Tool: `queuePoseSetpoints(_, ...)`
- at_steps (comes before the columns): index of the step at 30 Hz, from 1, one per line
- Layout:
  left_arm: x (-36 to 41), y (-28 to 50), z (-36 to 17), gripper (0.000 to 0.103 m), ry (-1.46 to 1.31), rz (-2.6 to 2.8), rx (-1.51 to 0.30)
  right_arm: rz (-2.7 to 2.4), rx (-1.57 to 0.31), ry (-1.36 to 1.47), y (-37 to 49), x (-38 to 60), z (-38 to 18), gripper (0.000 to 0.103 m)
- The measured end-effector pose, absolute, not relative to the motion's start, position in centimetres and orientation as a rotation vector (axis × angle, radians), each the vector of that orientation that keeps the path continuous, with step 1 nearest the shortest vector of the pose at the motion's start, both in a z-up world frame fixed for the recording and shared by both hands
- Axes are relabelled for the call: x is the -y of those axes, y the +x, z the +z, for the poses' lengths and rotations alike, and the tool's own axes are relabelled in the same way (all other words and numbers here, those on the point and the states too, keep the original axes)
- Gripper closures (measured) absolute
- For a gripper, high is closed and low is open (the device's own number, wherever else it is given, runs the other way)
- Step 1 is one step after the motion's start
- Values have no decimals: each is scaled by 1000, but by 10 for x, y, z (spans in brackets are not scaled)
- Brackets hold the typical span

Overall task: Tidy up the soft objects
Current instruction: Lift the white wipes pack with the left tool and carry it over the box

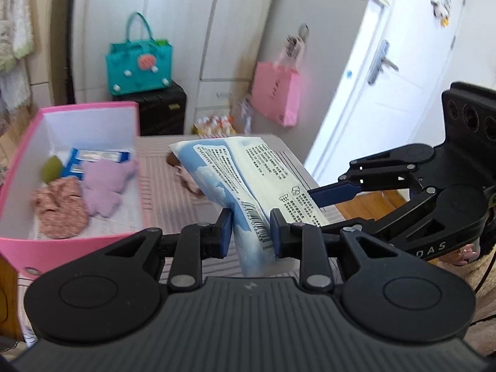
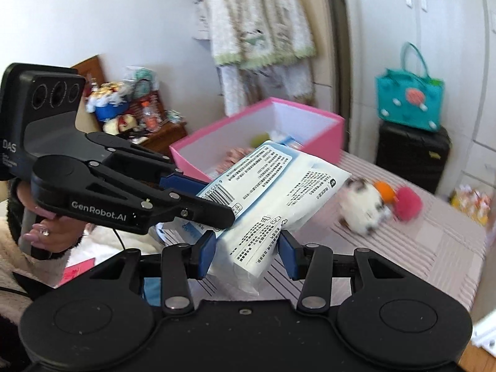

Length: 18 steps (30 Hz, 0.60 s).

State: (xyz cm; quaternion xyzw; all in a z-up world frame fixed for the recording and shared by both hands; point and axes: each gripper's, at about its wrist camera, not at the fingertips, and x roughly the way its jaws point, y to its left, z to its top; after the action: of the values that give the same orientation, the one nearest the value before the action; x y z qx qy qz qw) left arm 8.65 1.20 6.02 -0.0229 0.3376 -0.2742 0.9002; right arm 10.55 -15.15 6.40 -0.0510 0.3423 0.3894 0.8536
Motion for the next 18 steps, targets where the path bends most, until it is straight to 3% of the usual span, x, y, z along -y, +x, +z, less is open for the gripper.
queuePoseSetpoints(5,-44,83,70,78,-72,-524,-654,878,-695,-119,120,123,75,57)
queuePoseSetpoints(10,-73,93,78,80,-78,-453,-643,931,-660,-110,142,99,78,69)
queuePoseSetpoints(18,-128,128,68,79,-218,-390,-662,952,-702,-98,200,51,70,72)
